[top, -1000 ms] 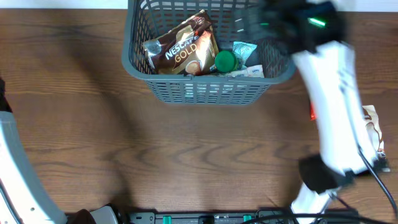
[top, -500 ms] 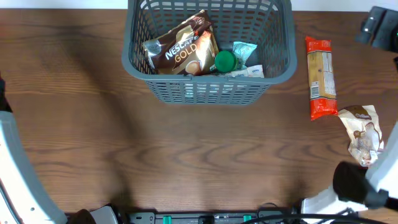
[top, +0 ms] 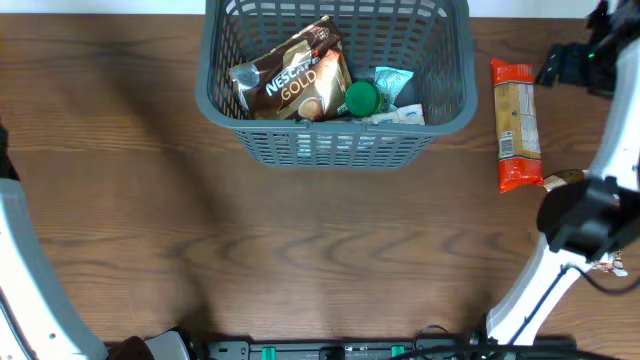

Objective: Pack container
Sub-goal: 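Release the jar into the basket and withdraw right gripper, then lower right gripper onto the orange-ended clear pack and grasp it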

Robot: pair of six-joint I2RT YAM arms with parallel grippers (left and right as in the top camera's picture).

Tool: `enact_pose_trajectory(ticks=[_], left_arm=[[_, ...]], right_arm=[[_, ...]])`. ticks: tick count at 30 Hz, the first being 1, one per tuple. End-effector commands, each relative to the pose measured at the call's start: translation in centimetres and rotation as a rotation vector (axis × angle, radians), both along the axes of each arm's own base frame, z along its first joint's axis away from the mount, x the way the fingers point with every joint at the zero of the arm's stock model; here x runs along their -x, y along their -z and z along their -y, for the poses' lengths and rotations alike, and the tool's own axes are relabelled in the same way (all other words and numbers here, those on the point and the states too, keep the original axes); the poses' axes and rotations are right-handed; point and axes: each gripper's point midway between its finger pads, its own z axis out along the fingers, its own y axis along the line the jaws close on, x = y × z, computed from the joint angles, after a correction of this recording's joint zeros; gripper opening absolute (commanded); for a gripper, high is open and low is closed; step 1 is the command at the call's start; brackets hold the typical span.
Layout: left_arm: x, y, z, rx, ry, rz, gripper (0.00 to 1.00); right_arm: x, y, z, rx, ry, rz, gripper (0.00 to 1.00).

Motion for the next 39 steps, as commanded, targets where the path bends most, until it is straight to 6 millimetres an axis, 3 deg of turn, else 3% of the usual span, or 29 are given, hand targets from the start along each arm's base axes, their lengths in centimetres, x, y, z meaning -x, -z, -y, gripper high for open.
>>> enact_pose_trajectory(ticks=[1, 6, 12, 16, 25, 39], left_arm=[[0.3, 0.0, -0.3, 0.001, -0.02, 0.004, 0.99], [0.3, 0.0, -0.3, 0.001, -0.02, 0.004, 0.99], [0.3, 0.0, -0.3, 0.001, -0.02, 0.004, 0.98], [0.3, 0.0, -0.3, 0.001, -0.02, 0.004, 0.99], [0.3, 0.0, -0.3, 0.001, -0.02, 0.004, 0.99], [0.3, 0.0, -0.3, 0.001, -0.02, 0.004, 0.99]], right_arm=[[-1.0, 4.9, -1.0, -0.047, -0.067, -0.096, 0.99], [-1.3, 11.5, -1.8, -0.099, -0.1, -0.224, 0.99], [-1.8, 16.2, -2.4, -0.119, -0.116, -0.289, 0.99], [-2.1, 17.3, -2.2, -0.119, -0.114, -0.289, 0.99], [-3.1, 17.7, -1.8, -0.106, -0.119, -0.254, 0.99], [-2.9, 17.9, -0.5, -0.106, -0.094, -0.243, 0.99]])
